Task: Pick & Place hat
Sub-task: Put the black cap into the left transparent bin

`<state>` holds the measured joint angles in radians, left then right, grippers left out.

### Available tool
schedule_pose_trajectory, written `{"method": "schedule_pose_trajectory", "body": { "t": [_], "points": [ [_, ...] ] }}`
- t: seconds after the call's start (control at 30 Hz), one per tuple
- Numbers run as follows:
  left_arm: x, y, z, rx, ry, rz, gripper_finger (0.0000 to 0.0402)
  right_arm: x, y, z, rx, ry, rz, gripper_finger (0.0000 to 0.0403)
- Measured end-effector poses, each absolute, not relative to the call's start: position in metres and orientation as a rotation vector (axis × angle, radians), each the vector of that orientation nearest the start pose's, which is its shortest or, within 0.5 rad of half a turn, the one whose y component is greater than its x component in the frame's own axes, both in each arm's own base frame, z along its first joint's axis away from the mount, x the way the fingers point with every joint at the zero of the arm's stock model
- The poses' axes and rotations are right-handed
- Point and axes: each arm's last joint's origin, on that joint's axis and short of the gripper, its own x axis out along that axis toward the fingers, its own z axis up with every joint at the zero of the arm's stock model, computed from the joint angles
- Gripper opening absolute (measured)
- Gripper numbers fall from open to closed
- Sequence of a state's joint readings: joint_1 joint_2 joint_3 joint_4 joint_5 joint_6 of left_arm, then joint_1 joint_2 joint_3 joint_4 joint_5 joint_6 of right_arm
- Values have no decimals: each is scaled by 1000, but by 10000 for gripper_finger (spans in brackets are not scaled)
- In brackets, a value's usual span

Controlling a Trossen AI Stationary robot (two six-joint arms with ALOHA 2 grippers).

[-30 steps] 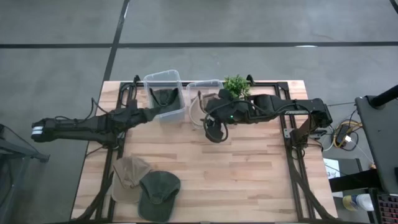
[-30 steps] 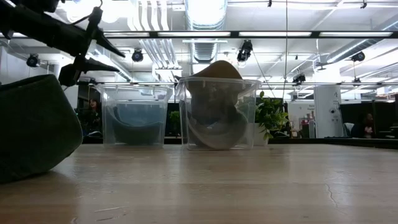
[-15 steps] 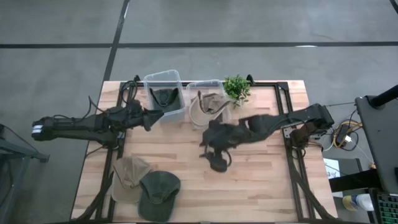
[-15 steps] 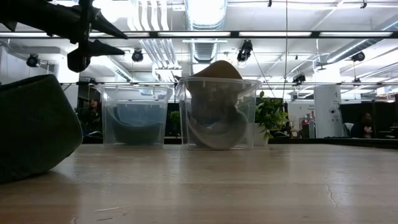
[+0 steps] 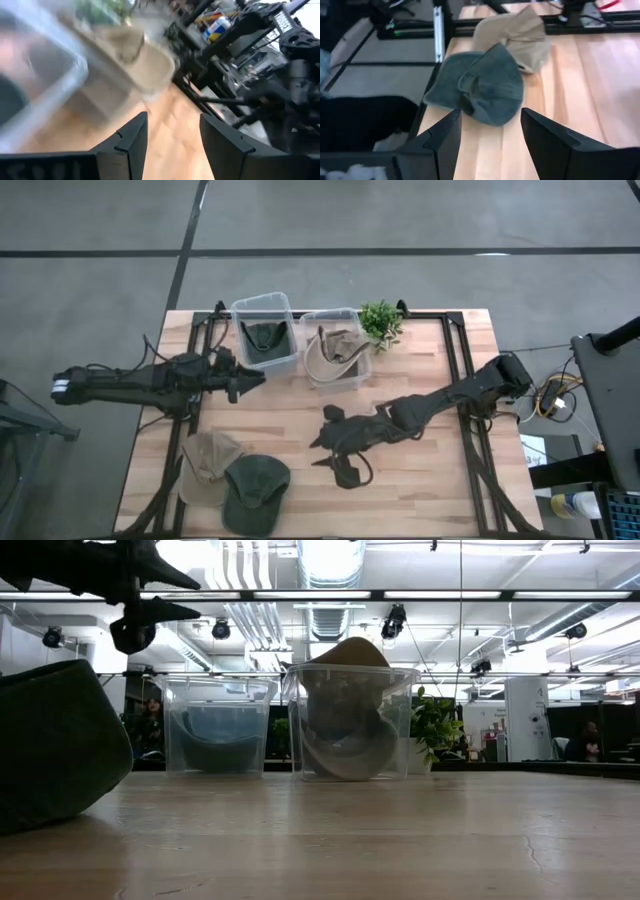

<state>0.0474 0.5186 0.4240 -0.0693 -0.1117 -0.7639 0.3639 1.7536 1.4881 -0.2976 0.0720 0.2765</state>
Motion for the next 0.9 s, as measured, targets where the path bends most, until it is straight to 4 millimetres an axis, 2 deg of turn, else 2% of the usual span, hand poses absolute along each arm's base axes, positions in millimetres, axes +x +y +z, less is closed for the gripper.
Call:
{"method": "schedule_pose_trajectory", "body": {
  "t": [0.07, 0.2, 0.4, 0.7, 0.9],
  "points": [
    [135, 5, 250, -844, 149, 212, 171, 374, 139, 300, 146, 606, 188, 201],
    [134, -10, 241, -895, 275, 164, 171, 370, 139, 288, 129, 656, 183, 201],
    [135, -35, 237, -946, 319, 148, 171, 368, 134, 272, 78, 708, 177, 201],
    [144, -77, 245, -991, 401, 112, 171, 363, 130, 253, 16, 755, 160, 201],
    [153, -108, 251, -1123, 538, 95, 171, 360, 128, 244, -4, 779, 159, 201]
  ]
}}
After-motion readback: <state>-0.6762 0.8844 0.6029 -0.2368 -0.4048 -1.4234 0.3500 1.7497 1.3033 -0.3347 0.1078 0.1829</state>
